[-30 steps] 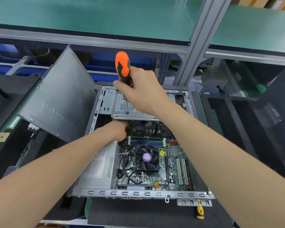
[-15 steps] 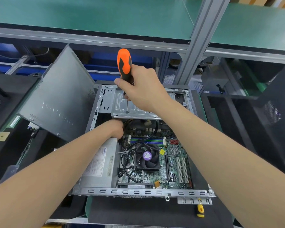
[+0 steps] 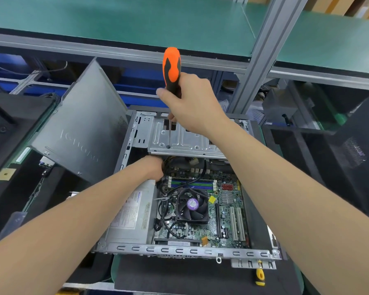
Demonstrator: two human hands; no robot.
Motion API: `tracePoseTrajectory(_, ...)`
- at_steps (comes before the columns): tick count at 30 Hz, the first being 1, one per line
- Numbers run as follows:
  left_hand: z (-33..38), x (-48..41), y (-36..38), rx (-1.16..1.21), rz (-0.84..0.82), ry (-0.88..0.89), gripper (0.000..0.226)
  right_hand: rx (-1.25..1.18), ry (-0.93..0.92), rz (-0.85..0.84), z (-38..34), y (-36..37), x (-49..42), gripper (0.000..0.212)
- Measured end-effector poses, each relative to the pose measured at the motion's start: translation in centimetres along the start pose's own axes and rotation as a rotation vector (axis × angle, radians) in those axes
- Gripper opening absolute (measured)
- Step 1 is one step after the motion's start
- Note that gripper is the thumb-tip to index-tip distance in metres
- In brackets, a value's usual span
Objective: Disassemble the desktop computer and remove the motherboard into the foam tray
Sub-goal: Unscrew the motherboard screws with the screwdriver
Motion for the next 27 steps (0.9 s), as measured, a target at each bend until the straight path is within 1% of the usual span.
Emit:
tracePoseTrajectory(6,0.0,0.2,0.1,0.042,0.02,0.002,0.041,-0.006,0.04,0.013,0.4,-0.9,-1.0,0.04)
tracePoseTrajectory(11,-0.2,0.0,0.0,0.09,0.004,-0.006,0.044,-0.048,0.055,0.028,0.8,-1.2,-1.5,0.037)
tracePoseTrajectory(18,-0.2,0.0,0.1,0.012,-0.014,-0.027,0.049,-0.089,0.055,0.028,1.0,-1.6,-1.8,0.036)
tracePoseTrajectory(21,-0.1,0.1,0.0,-0.009,-0.013,-0.025,0.048,-0.113,0.043,0.058,0.9,-1.9,-1.9,0.036)
tracePoseTrajectory(24,0.0,0.4,-0.3,0.074,-0.024,-0.016,0.046,-0.106,0.001,0.114,0.6,-2.2,-1.6,0.035)
tracePoseTrajectory(27,-0.4,1.2,-0.7,0.262,-0.059,0.031,0.044,-0.137,-0.035,0.165,0.6,-2.5,-0.8,0.034)
Point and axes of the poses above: each hand's wrist, its own x-axis away from the middle knuckle, its own y-axis out of the palm, z = x × y, the point moved 1 cm from there along -x, towards the middle knuckle, and after that the axes turned 10 degrees about -x, right-handed, at the moved point
